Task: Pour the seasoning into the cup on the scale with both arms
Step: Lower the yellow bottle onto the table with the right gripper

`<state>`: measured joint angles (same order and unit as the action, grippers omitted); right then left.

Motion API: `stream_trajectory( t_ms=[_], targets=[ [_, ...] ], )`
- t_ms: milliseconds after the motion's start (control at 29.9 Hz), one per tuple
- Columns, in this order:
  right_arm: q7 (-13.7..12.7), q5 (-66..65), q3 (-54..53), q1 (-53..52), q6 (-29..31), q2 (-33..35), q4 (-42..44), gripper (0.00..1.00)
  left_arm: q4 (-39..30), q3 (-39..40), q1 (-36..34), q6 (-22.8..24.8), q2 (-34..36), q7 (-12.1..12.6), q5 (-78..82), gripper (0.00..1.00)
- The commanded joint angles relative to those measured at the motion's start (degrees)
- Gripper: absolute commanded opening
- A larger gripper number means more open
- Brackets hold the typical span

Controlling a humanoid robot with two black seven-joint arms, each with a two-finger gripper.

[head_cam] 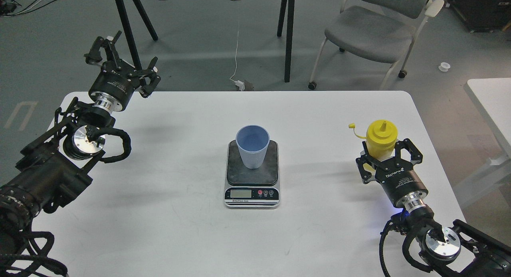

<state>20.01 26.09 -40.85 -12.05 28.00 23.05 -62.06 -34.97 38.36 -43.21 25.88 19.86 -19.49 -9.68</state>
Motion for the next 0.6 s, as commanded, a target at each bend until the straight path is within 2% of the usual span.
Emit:
stream_trajectory(
  t_ms=[0,167,435,569],
  targets=[
    [-0.23,-0.08,-0.02,0.1,0.0,-0.46,0.53,0.53,-0.01,-0.04,0.49,-0.13,-0.17,-0.03,0.01,0.99],
    [-0.5,-0.17,0.69,0.28,0.0,-0.46,3.78,0.53,-0.01,-0.04,0.49,-0.31,-0.26,-0.03,0.1,0.99],
    [-0.5,-0.34,0.86,0.8,0.0,-0.81,4.05,0.56,-0.09,-0.3,0.32,-0.48,0.01,-0.03,0.28,0.99],
    [-0.5,-0.43,0.86,0.89,0.0,-0.73,4.05,0.68,-0.09,-0.3,0.32,-0.48,0.01,-0.03,0.28,0.99]
  ],
)
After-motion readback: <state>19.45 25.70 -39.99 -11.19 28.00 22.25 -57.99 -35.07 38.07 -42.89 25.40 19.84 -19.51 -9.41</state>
